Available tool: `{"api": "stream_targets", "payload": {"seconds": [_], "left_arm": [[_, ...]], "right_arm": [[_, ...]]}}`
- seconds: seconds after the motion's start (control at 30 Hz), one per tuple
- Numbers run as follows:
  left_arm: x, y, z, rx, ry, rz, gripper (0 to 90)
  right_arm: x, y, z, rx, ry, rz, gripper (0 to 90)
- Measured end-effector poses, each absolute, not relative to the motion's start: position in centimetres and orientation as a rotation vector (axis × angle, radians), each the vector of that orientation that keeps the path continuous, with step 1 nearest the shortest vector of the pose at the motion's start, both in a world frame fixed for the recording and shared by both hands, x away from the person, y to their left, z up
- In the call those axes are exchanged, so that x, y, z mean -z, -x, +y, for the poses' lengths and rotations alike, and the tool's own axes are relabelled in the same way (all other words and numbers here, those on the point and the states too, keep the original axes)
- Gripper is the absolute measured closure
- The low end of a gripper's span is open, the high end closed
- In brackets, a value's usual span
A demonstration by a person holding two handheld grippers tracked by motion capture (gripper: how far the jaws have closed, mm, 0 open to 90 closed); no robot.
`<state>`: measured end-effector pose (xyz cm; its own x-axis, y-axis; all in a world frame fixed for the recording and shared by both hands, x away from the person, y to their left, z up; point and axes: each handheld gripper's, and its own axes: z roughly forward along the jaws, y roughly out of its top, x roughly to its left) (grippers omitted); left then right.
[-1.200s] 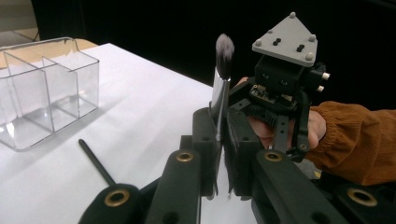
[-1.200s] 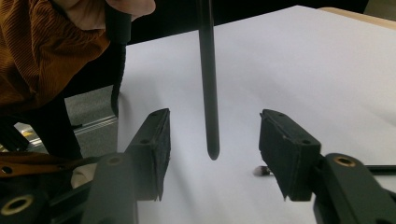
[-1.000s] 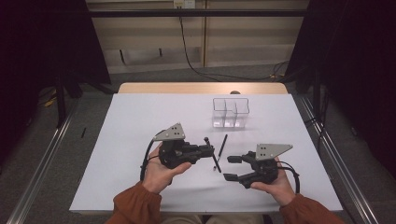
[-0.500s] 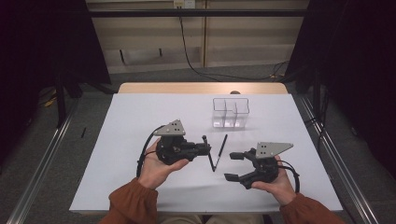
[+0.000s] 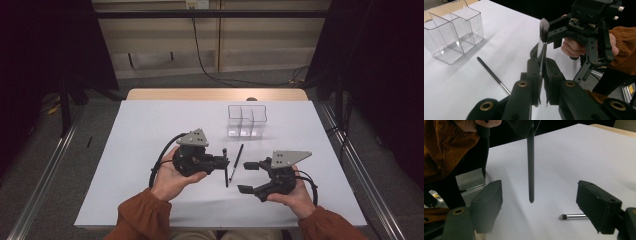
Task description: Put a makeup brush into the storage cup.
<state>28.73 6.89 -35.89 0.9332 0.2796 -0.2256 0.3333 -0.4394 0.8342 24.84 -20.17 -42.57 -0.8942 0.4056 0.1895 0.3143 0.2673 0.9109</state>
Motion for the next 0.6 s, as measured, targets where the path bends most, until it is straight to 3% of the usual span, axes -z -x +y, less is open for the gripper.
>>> {"api": "stream_targets", "payload": {"seconds": [0.3,0.6], "left_arm": [[36.2,-28.6,6.3,0.086,-2.074,0.421,83.9],[36.6,-28.6,6.1,0.097,-2.065,0.425,83.9]], "right_arm": [[42.2,-25.0,-19.1,-1.733,-0.665,2.442,29.9],[42.3,-25.4,-18.3,-1.751,-0.654,2.467,51.2]]}}
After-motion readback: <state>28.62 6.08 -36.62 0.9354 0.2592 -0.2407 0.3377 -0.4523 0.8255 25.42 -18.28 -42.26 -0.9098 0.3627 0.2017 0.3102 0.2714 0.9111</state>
